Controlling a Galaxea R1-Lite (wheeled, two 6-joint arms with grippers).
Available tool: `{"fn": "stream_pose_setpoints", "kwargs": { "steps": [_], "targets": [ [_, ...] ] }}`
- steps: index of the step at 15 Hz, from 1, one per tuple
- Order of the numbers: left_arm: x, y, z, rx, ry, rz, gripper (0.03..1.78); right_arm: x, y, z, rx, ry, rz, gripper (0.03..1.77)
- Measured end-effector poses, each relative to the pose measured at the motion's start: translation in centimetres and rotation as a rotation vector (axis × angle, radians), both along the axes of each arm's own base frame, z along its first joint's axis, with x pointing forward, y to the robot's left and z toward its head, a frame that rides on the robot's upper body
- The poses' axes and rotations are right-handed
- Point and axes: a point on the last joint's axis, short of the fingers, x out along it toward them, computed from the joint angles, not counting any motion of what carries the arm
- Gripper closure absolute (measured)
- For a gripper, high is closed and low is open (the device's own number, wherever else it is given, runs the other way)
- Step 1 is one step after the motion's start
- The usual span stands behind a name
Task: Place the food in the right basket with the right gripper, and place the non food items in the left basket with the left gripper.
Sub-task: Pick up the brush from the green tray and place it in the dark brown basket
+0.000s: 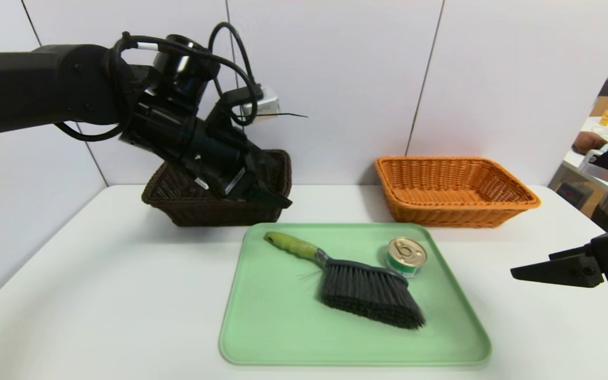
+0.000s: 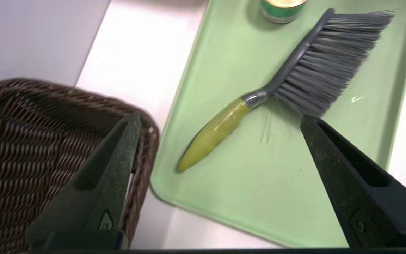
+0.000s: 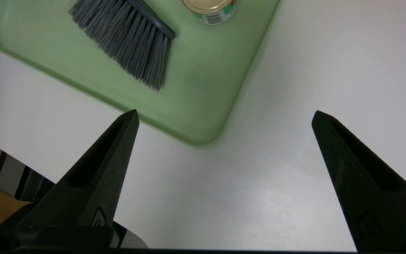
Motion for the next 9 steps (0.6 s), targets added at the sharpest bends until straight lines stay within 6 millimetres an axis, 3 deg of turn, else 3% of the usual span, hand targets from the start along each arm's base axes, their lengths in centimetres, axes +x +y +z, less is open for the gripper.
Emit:
{"fn": "stream_pose_setpoints", "kwargs": {
  "steps": [5, 9],
  "targets": [
    [-0.3, -2.1, -1.3, 0.049, -0.002, -0.058, 0.16, -0.5, -0.1, -0.1, 0.0, 0.0, -0.005, 0.1],
    [0.6, -2.8, -2.9, 0.077, 0.027, -0.066, 0.14, -0.7, -0.3, -0.1, 0.0, -0.005, -0.013, 0.1]
  ]
}}
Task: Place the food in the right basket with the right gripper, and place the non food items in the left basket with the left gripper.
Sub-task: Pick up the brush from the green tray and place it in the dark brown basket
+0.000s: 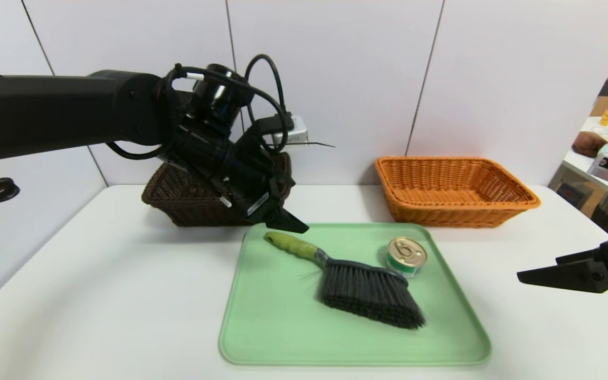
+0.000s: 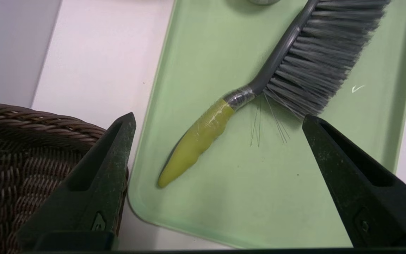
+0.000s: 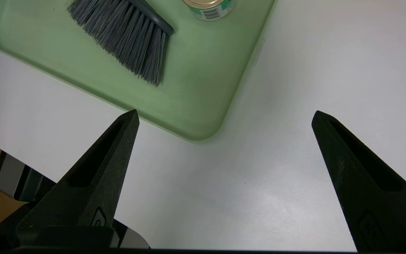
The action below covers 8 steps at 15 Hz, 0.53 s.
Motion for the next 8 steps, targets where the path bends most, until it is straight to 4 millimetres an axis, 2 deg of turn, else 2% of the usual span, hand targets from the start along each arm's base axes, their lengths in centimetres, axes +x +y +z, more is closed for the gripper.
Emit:
{"fn": "stream_pose_setpoints", "kwargs": {
  "steps": [3, 8],
  "targets": [
    [0.0, -0.7, -1.6, 0.059, 0.073, -0.012, 0.14, -0.2, 0.0, -0.1, -0.001, 0.001, -0.001, 0.1],
    [0.2, -1.0, -3.4, 0.144, 0.076, -0.109, 0.12, -0.3, 0.0, -0.2, 0.0, 0.004, 0.001, 0.1]
  ]
}}
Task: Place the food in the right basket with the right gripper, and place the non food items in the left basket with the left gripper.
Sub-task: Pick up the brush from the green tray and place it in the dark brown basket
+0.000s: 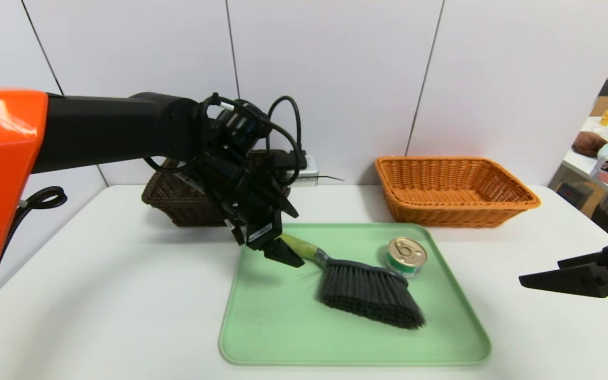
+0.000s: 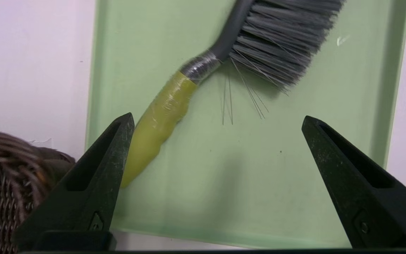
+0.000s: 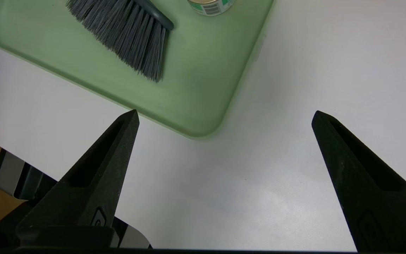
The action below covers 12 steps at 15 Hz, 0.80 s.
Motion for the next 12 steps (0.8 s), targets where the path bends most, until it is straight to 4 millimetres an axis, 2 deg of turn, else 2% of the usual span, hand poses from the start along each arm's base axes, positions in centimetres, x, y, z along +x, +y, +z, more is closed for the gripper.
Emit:
{"fn": "stream_pose_setpoints", "kwargs": {
  "steps": [4, 12],
  "targets": [
    [0.4, -0.3, -1.7, 0.068, -0.038, -0.134, 0.12, 0.0, 0.0, -0.2, -0.001, 0.005, -0.001, 0.1],
    [2.5, -1.6, -3.3, 0.057, -0.063, -0.185, 0.12, -0.4, 0.0, -0.6, 0.001, 0.018, -0.003, 0.1]
  ]
}}
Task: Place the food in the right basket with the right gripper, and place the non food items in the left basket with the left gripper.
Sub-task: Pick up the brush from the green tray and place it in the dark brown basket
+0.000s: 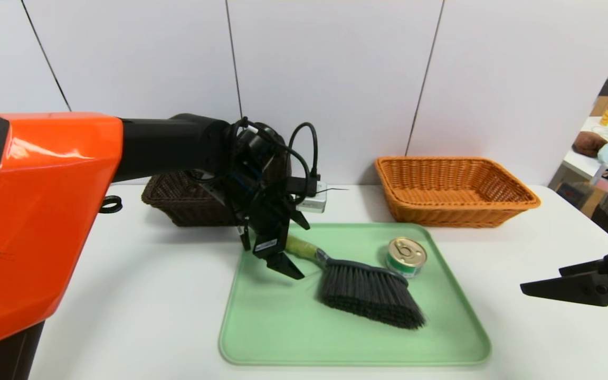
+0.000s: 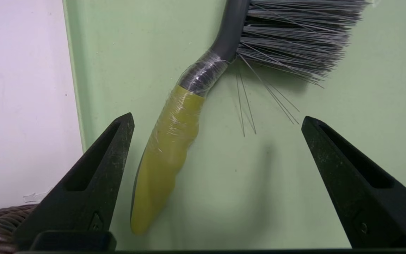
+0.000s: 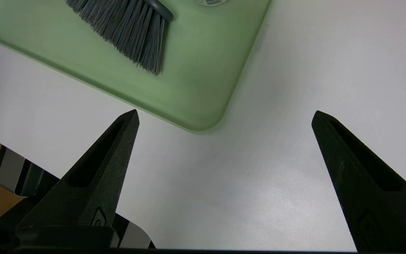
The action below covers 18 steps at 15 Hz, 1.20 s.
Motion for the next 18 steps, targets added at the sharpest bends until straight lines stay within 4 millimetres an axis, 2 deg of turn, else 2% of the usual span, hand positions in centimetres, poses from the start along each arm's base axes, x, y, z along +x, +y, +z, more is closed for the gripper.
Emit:
{"fn": "stream_pose_setpoints", "kwargs": {
  "steps": [7, 18],
  "targets": [
    [1.5, -0.2, -2.4, 0.008, 0.032, 0.02, 0.12, -0.1, 0.0, -0.4, -0.001, 0.016, -0.002, 0.1],
    [2.0, 0.0, -3.3, -0.014, 0.128, 0.09, 0.12, -0.1, -0.1, -0.5, -0.001, 0.02, -0.004, 0.1]
  ]
}}
